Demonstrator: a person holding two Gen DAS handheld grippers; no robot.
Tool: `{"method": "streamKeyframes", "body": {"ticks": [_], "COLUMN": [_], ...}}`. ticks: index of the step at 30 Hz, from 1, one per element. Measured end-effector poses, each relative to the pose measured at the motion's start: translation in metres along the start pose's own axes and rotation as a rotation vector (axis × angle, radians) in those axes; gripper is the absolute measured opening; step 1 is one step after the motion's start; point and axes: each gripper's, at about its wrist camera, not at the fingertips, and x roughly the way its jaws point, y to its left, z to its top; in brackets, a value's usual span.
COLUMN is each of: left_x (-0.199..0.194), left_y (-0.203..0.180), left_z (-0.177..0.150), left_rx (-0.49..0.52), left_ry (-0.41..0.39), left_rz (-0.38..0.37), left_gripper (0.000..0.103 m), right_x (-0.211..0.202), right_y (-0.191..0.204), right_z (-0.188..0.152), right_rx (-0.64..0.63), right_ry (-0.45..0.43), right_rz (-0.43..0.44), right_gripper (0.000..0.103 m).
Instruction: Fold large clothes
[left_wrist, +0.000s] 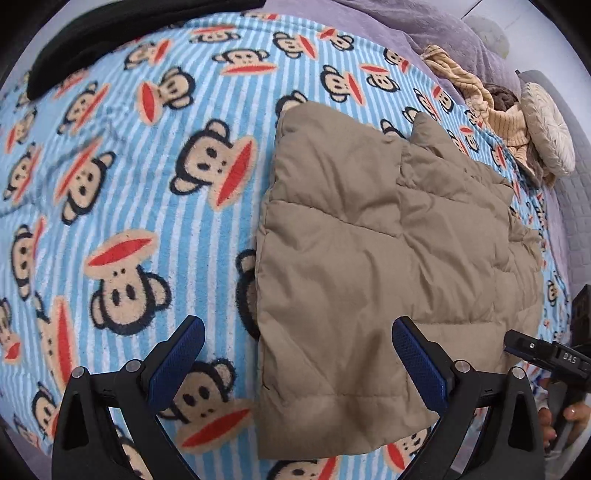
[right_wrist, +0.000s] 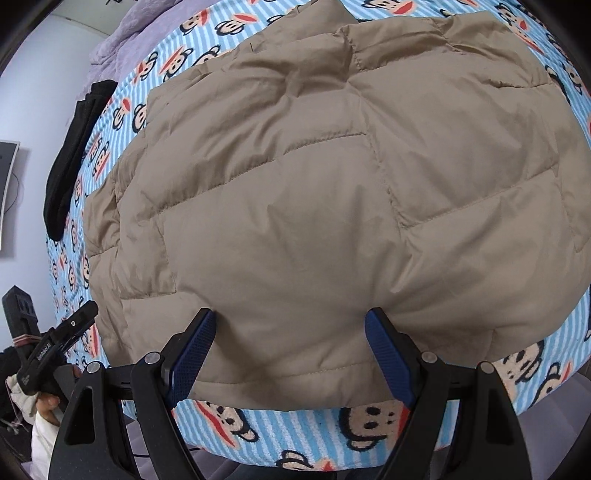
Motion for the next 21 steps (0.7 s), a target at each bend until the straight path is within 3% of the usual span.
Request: {"method": "streamKeyframes", "body": {"ticks": [5,11,14,15,16,18,20,21], "left_x": [0.044,0.073,0.089,0.092,0.093,0.090,0.081,0.076], "left_y": [0.025,0.001,-0.020,-0.027,-0.032,-0.037,-0.038,-0.039], "left_z": [0.006,0.017,0.022,0.023,0.023,0.026,0.027,0.027], "left_rx": [-0.028,0.016,0.050,0.069,0.088,0.096,0.095,0.095], "left_ry": [0.142,0.198,0.229,0.231,0.230,0.236,0.224,0.216], "left_rz": [-0.195,-0.402,-0.405,-0.385,-0.373,-0.410,-0.421,-0.422], "left_gripper": [0.101,0.101,0.101,0.096,0.077,0.050,0.035,0.034], "right_x": [0.004,0.009,0.009,0.008,0.007,0.001,-0.009,-0.015], "right_y": [-0.001,-0.002,-0.002,-0.001,0.000,0.004,0.004,0.004], "right_z": [-0.001,0.003,0.003,0.003,0.004,0.004,0.003,0.004], "right_rx": [0.007,0.008,0.009,0.008,0.006,-0.005,-0.016,-0.023], "right_ry": [0.002,0.003,0.003,0.005,0.008,0.012,-0.007,-0.034], "right_rz": [-0.012,-0.021,-0.033,-0.037,-0.037,-0.021,-0.009,-0.011], "right_gripper": [0.085,0.086,0.086,0.086,0.086,0.086,0.086,0.086]}}
